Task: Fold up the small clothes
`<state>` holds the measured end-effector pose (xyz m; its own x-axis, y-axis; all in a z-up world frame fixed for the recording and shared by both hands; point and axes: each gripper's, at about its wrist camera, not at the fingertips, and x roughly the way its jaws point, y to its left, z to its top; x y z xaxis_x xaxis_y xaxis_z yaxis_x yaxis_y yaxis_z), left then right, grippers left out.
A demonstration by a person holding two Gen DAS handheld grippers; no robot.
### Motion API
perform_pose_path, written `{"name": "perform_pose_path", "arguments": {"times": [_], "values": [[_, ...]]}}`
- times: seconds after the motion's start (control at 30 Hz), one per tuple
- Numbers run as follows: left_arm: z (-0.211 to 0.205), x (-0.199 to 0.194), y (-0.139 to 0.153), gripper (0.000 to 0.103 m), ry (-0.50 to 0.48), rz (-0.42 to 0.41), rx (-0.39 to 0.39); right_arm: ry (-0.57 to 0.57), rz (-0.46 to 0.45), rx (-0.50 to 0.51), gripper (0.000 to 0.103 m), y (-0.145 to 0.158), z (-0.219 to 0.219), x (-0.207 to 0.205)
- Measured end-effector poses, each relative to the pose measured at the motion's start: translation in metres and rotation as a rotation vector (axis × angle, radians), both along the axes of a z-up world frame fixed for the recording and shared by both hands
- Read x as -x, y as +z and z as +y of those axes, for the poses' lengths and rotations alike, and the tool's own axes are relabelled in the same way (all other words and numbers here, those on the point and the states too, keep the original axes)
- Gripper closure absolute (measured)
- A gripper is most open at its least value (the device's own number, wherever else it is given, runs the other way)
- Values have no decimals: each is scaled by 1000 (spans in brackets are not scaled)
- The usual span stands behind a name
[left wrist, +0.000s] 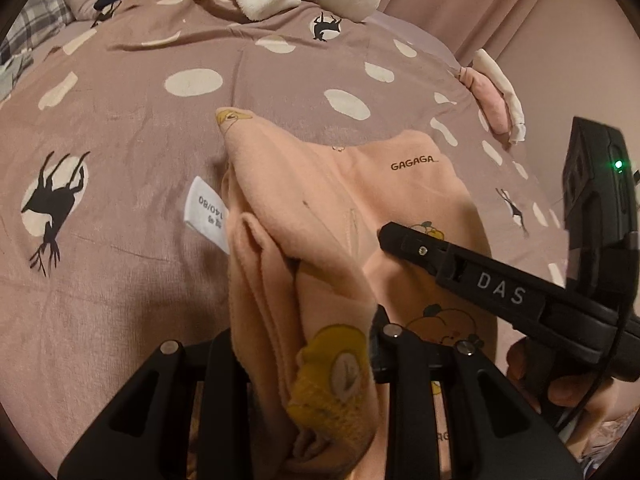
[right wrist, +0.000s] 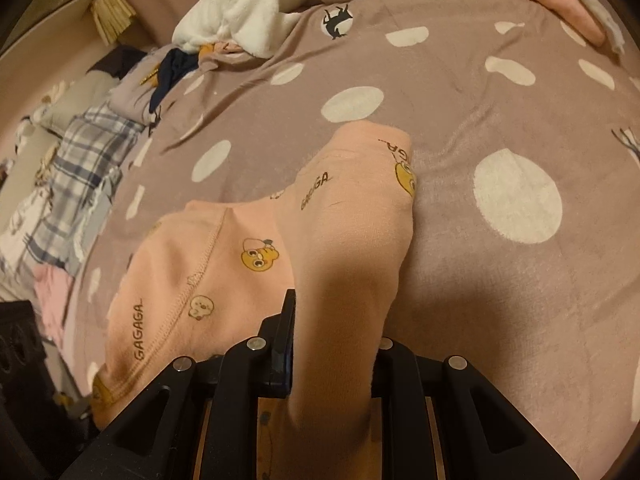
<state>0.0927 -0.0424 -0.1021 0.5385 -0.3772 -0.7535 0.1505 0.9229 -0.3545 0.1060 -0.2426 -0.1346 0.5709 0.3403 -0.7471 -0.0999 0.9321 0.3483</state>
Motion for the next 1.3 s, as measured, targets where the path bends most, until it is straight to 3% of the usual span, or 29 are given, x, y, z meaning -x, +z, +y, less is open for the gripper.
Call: {"name": "perform_pose_path", "arguments": {"times": [0.23, 0.3, 0.37, 0.43, 0.5, 0.53, 0.57, 0.63, 0.8, 0.9, 0.97, 1.03, 1.1, 1.3], "values": [[4, -3, -8, 74, 13, 16, 6, -7, -4, 75, 83, -1, 3, -3], [4, -3, -7, 70, 17, 5, -9, -9, -10, 94, 82, -2, 5, -4], [2, -3, -7, 53, 38, -18, -58, -14, -15, 124, 77, -1, 6, -4], [2, -7, -10, 45, 50, -11, -77, -32, -9, 161, 58, -1, 7, -5], [5, -11, -9, 42, 34, 17, -86, -99, -3, 258, 31, 0, 7, -6], [7, -11, -8, 34, 38, 24, -102, -128, -11, 298, 30, 2, 4, -5], [11, -11, -7, 17, 60, 27, -132, -142, -17, 317, 30, 4, 2, -3], [20, -11, -7, 1, 116, 13, -198, -152, -18, 347, 30, 9, -4, 2], [53, -6, -8, 0, 148, 68, -156, -191, -58, 497, 29, 19, -7, 16], [55, 14, 16, 2, 168, 0, -280, -235, -72, 524, 29, 33, -12, 30], [52, 39, 41, 2, 102, -91, -333, -308, -60, 585, 29, 46, -17, 43], [53, 63, 63, 0, 37, -185, -317, -298, -64, 573, 29, 57, -19, 57], [60, 84, 81, 0, 26, -227, -273, -246, -63, 513, 24, 66, -20, 77], [59, 111, 96, 0, -77, -197, -236, -181, 22, 247, 10, 67, -24, 132]]}}
